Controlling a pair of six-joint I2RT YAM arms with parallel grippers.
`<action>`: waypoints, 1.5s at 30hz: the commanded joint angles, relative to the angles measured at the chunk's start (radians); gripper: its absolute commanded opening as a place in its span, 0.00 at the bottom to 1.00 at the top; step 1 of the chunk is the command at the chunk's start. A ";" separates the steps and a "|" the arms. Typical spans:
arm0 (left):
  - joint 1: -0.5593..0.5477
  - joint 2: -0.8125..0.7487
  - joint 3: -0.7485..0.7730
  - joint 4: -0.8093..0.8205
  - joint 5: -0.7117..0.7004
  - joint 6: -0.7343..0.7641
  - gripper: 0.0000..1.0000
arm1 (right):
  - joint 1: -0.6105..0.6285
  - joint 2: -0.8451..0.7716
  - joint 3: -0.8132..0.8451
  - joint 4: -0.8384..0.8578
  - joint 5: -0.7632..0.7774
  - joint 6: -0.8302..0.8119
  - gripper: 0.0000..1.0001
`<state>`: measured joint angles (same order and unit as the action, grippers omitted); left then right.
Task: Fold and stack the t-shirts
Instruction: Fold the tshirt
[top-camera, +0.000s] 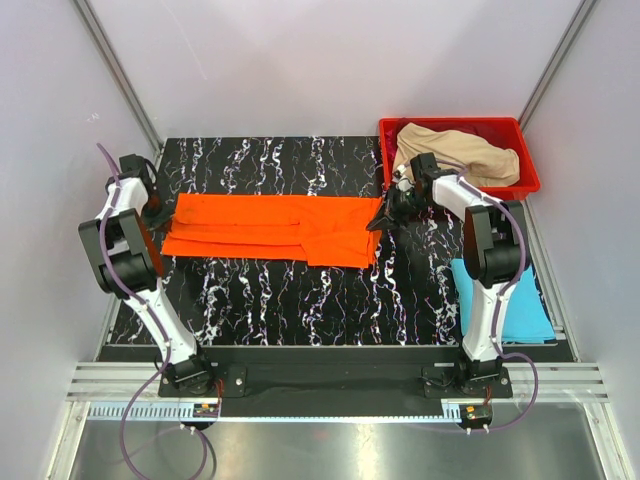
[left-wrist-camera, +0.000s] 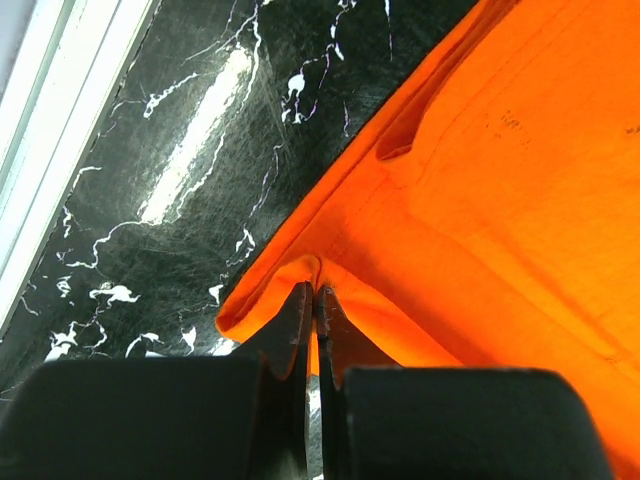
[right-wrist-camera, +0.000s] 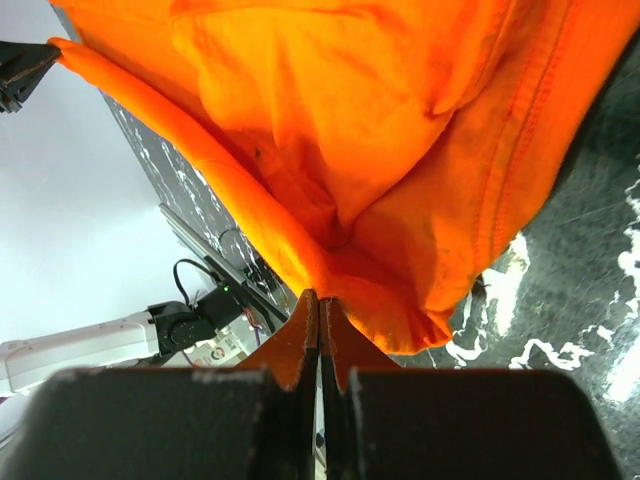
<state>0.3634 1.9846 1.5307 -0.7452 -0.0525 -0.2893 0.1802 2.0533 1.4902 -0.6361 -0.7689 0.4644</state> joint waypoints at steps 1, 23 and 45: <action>0.003 0.013 0.051 0.020 -0.020 -0.013 0.00 | -0.013 0.025 0.056 -0.020 0.005 -0.006 0.00; -0.018 -0.024 0.089 0.024 -0.020 -0.030 0.33 | -0.013 0.075 0.214 -0.183 0.160 -0.102 0.34; -0.265 -0.376 -0.481 0.325 0.289 -0.145 0.25 | 0.564 0.108 0.293 0.038 0.434 0.079 0.17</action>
<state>0.1001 1.5921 1.0504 -0.5365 0.1711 -0.4095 0.7143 2.0964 1.7161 -0.6601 -0.4549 0.4744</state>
